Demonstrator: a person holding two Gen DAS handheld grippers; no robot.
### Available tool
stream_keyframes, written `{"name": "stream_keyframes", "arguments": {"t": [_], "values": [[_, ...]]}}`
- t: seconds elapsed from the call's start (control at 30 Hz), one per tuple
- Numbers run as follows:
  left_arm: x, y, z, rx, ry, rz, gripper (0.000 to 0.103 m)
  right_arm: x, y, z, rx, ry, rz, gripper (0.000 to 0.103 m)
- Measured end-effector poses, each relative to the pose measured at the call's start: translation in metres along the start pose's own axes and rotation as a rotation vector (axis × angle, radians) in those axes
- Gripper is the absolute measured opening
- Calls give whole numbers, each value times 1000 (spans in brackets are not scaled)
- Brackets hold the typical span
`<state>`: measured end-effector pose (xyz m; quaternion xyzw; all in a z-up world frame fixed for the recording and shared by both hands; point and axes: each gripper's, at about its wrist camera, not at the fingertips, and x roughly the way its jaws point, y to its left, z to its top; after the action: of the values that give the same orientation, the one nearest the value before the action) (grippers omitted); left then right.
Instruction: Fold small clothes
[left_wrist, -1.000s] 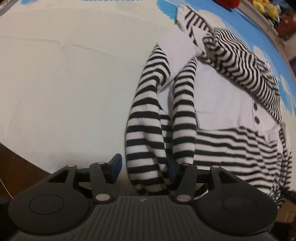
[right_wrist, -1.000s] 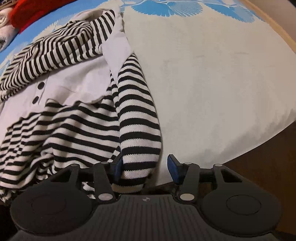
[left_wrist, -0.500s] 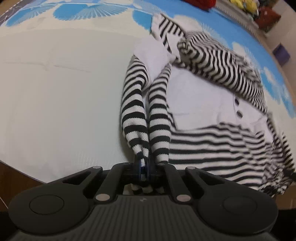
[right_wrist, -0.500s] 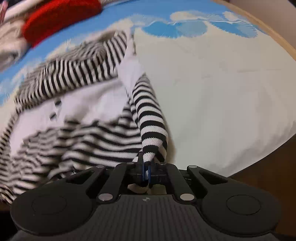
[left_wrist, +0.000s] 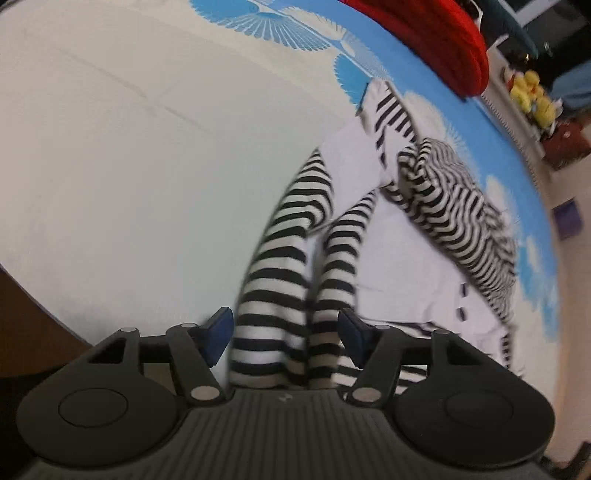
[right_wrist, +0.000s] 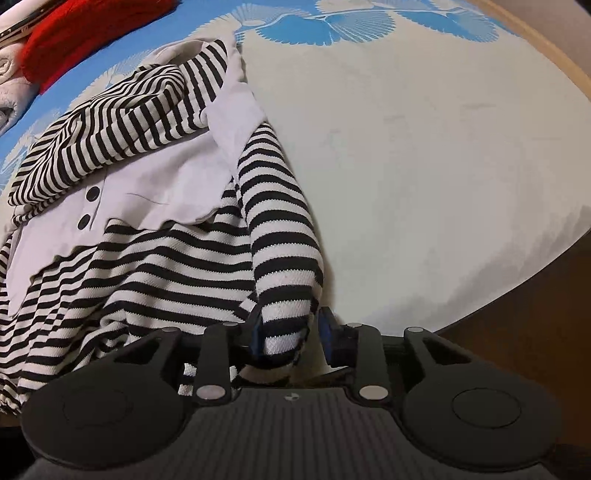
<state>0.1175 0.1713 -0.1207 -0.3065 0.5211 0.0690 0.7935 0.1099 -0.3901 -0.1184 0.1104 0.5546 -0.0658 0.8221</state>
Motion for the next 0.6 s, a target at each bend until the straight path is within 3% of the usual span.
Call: {"name": "stream_keyframes", "arguments": {"t": [0.1, 0.23, 0.33, 0.4, 0.43, 0.5, 0.6], "values": [[11, -10, -3, 56, 61, 13, 83, 1, 0, 0, -3, 10, -3, 36], [24, -26, -14, 189, 99, 120, 83, 3, 2, -2, -14, 22, -14, 39], [29, -31, -19, 232, 113, 147, 80, 4, 3, -3, -30, 25, -19, 39], [32, -34, -22, 270, 120, 159, 59, 3, 3, -3, -32, 15, -20, 37], [33, -34, -24, 288, 117, 164, 52, 1, 3, -3, -30, 1, -22, 27], [31, -34, -24, 301, 118, 139, 19, 0, 2, -1, -32, -8, 3, 9], [23, -34, -25, 306, 81, 120, 9, -6, 6, -1, -52, -45, 18, 2]]}}
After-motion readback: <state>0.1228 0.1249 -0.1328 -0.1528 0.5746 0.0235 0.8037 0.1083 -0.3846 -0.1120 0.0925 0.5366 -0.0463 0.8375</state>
